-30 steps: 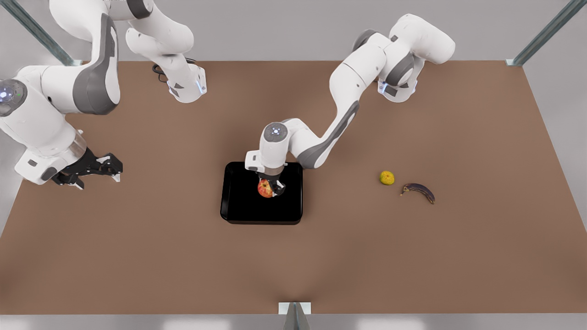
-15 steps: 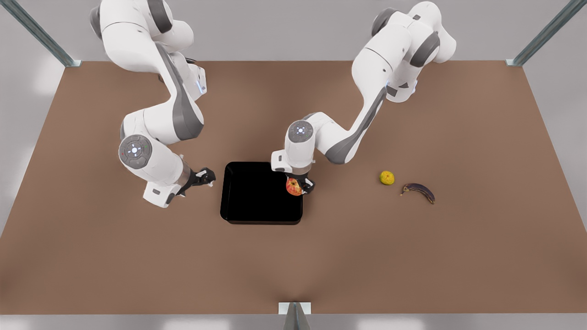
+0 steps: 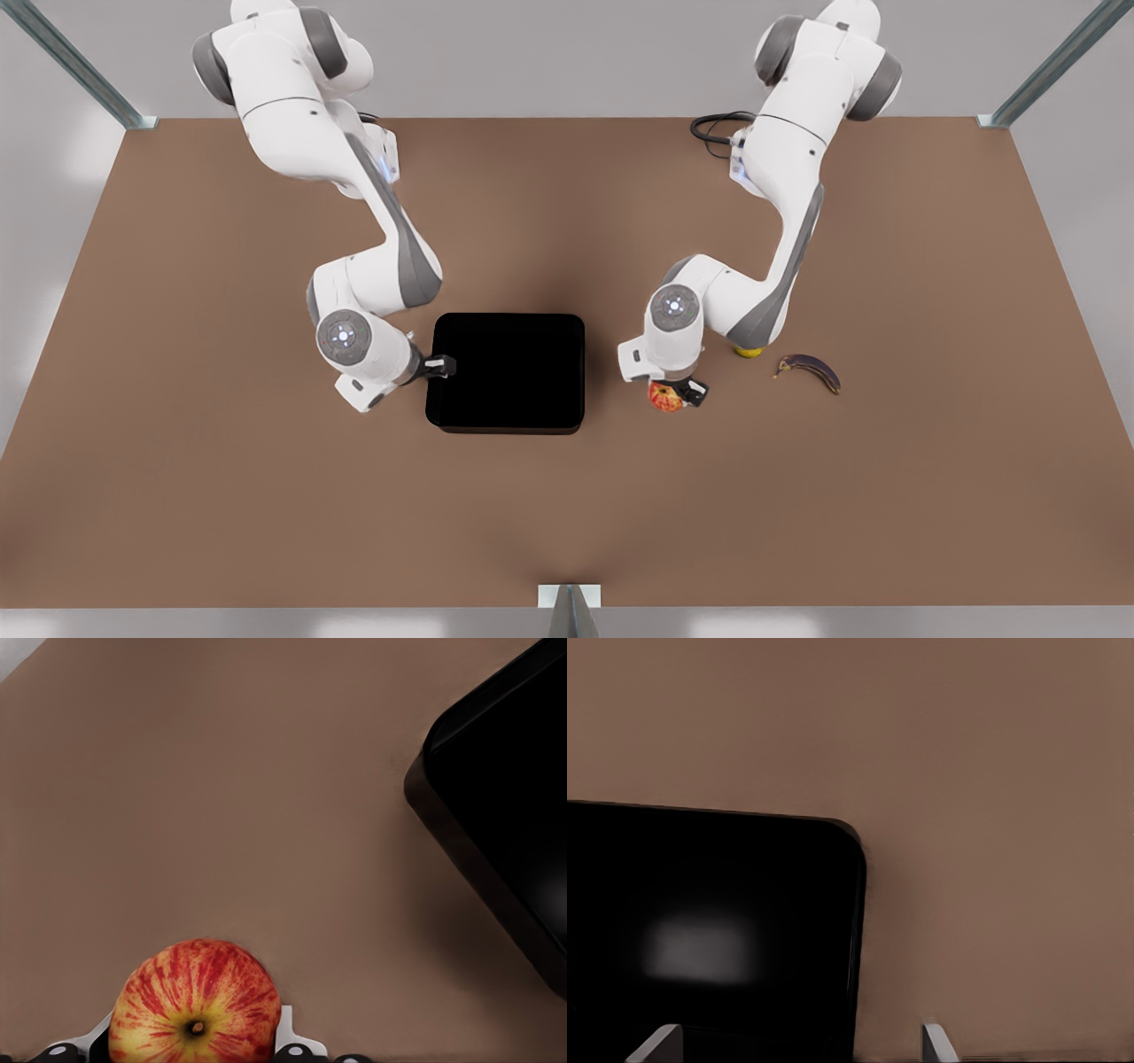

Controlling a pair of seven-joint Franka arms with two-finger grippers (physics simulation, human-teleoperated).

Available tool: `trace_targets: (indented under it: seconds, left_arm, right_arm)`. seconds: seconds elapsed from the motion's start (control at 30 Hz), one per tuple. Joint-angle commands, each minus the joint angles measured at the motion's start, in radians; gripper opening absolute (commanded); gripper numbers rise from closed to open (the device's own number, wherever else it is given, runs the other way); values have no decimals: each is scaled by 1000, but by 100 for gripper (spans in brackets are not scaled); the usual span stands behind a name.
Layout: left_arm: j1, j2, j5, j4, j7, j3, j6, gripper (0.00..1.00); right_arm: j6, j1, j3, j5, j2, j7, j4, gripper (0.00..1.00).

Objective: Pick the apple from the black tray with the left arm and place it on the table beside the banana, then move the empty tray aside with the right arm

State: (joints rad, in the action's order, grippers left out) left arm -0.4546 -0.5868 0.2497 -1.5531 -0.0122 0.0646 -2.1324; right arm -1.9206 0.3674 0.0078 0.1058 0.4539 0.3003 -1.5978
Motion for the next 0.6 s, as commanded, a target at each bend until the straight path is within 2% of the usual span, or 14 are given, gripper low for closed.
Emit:
trace_targets:
  seconds: [0.0, 0.1, 0.13, 0.17, 0.37, 0.47, 0.53, 0.57]
  left_arm:
    - [25, -5, 19, -2, 80, 0, 0, 66]
    - [56, -21, 28, -2, 80, 1, -9, 67]
    - [54, -22, 28, -1, 72, 0, -9, 79]
    - [54, -24, 28, 1, 70, 1, -11, 100]
    - [54, -15, 26, 11, 75, 1, -1, 100]
    - [73, 102, 11, 16, 77, 15, 75, 100]
    - [117, 246, -173, 24, 11, -5, 296, 100]
    - [168, 321, -179, 39, 11, -8, 430, 100]
  right_arm:
    - [-261, -2, 1, 0, -64, 287, -119, 100]
    - [-356, 11, 7, 2, -95, 278, -225, 100]
    - [-371, 11, 7, 2, -96, 277, -248, 100]
    - [-435, 13, 9, 0, -98, 278, -292, 100]
    - [-492, 19, 14, 0, -20, 270, -297, 100]
    - [-499, 21, 14, -1, -1, 270, -292, 100]
    - [-499, 21, 14, -6, 22, 266, -289, 100]
    - [-500, 21, 14, -12, 32, 266, -287, 100]
